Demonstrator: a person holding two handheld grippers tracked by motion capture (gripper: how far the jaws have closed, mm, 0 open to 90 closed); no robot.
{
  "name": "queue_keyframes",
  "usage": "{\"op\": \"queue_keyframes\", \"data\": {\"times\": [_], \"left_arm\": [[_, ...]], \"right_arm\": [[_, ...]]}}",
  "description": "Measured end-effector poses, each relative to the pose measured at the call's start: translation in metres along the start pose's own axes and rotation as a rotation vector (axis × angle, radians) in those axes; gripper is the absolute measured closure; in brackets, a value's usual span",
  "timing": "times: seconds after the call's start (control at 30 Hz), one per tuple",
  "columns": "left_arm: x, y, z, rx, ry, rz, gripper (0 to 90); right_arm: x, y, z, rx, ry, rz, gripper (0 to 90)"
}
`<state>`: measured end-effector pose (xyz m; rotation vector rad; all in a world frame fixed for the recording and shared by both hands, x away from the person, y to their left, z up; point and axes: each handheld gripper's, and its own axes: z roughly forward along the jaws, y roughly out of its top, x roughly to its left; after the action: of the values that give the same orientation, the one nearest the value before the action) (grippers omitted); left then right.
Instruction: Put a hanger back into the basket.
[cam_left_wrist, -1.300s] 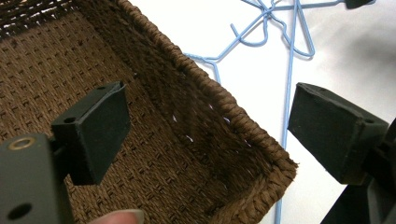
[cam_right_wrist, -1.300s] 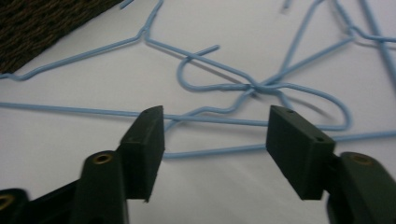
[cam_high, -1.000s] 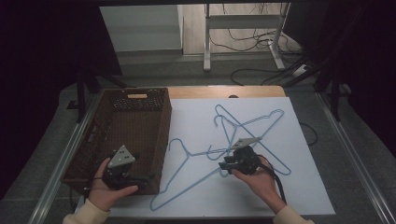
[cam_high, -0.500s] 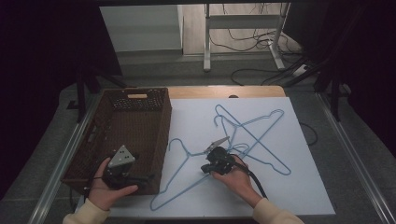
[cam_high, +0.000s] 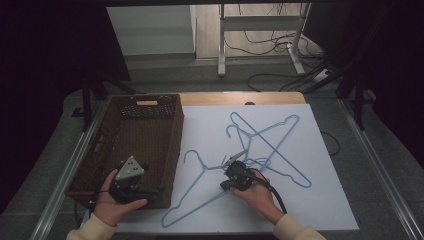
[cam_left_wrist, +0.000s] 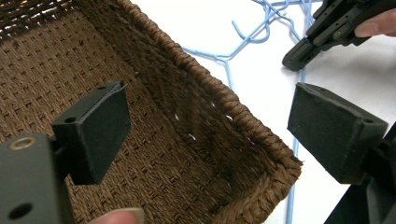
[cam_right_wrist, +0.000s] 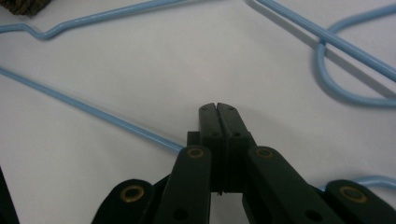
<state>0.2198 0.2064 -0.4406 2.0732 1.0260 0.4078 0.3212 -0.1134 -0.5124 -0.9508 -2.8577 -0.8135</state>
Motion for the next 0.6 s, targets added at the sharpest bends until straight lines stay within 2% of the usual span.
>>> {"op": "queue_keyframes", "data": {"times": [0.07, 0.3, 0.6], "left_arm": [[0.000, 0.000, 0.000, 0.006, 0.000, 0.006, 13.4], [0.000, 0.001, 0.001, 0.009, 0.001, 0.010, 13.4], [0.000, 0.000, 0.000, 0.002, 0.001, 0.007, 13.4]], "right_arm": [[0.000, -0.004, -0.003, 0.002, -0.003, 0.009, 90.0], [0.004, -0.005, -0.004, -0.016, 0.000, -0.008, 90.0], [0.025, -0.005, 0.002, 0.006, 0.035, -0.051, 90.0]]}}
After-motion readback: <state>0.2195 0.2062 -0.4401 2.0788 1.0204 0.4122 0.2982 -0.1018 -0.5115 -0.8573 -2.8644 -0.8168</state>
